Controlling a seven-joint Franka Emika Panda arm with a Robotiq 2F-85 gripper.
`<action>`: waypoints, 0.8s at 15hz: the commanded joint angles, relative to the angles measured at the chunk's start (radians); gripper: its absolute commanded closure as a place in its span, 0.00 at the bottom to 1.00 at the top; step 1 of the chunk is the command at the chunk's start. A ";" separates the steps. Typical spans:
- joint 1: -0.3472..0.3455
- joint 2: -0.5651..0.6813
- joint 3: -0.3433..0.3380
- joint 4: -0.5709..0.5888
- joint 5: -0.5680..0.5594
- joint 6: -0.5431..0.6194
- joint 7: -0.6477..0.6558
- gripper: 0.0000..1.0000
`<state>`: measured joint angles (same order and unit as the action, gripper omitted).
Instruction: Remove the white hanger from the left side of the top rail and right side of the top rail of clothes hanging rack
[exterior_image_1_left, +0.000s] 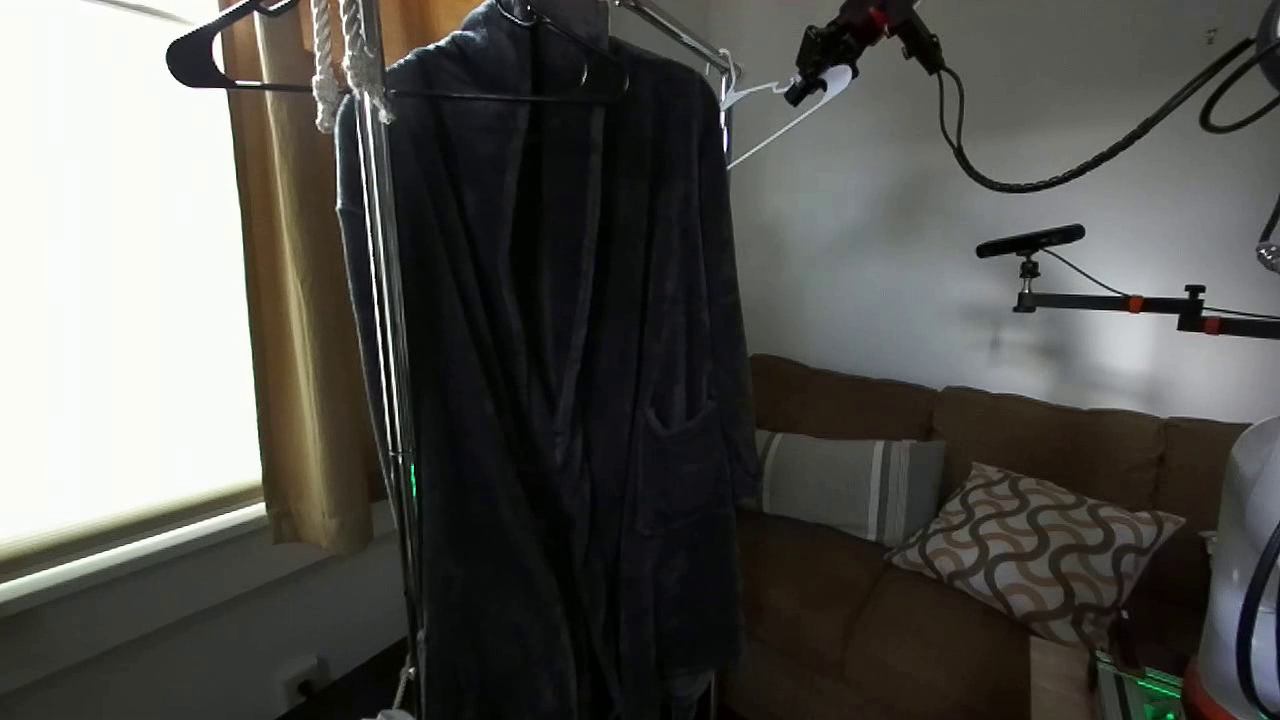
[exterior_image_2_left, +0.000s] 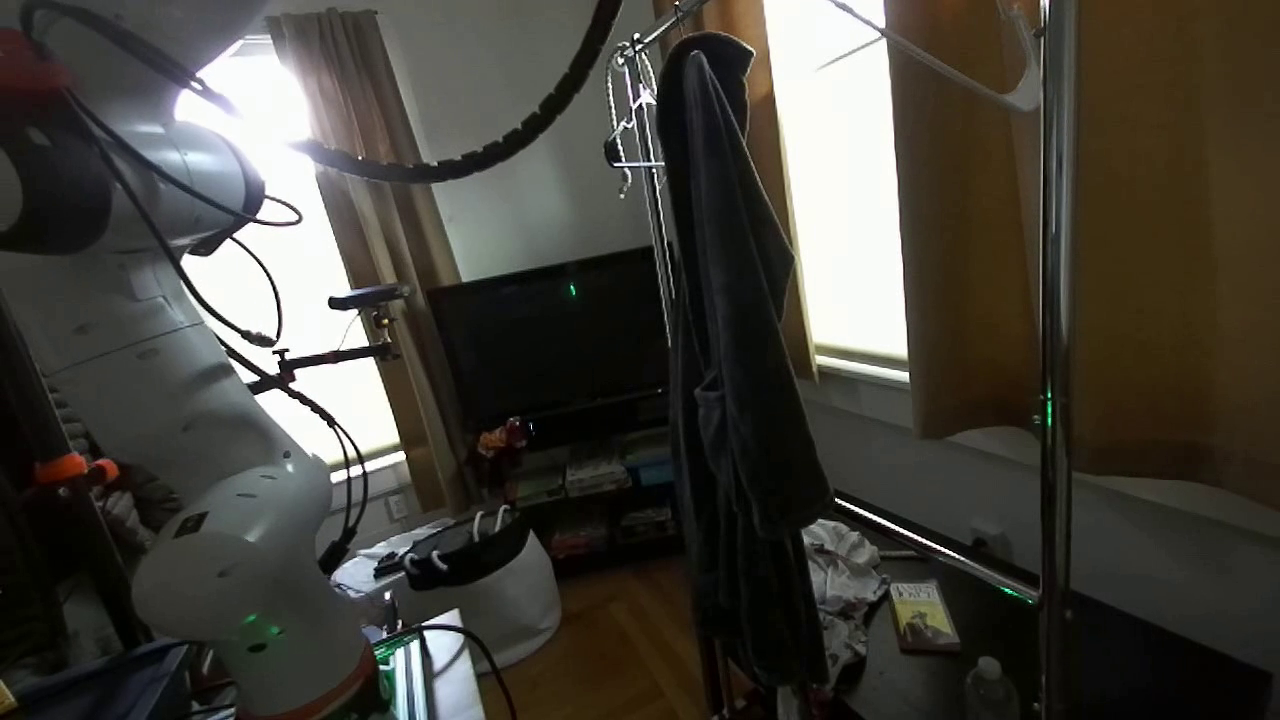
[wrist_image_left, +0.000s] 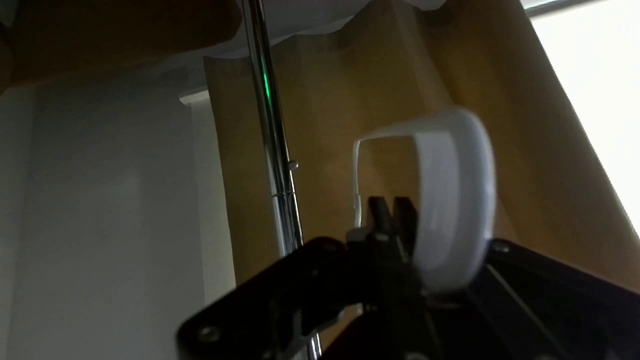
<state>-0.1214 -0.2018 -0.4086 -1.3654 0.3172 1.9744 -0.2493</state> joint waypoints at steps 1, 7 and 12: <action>-0.002 -0.018 0.020 -0.002 -0.037 -0.016 0.030 0.57; -0.024 -0.204 0.129 -0.169 -0.277 -0.046 0.043 0.13; 0.040 -0.375 0.193 -0.423 -0.249 -0.096 -0.048 0.00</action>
<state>-0.1225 -0.4449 -0.2406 -1.5977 0.0301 1.8794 -0.2667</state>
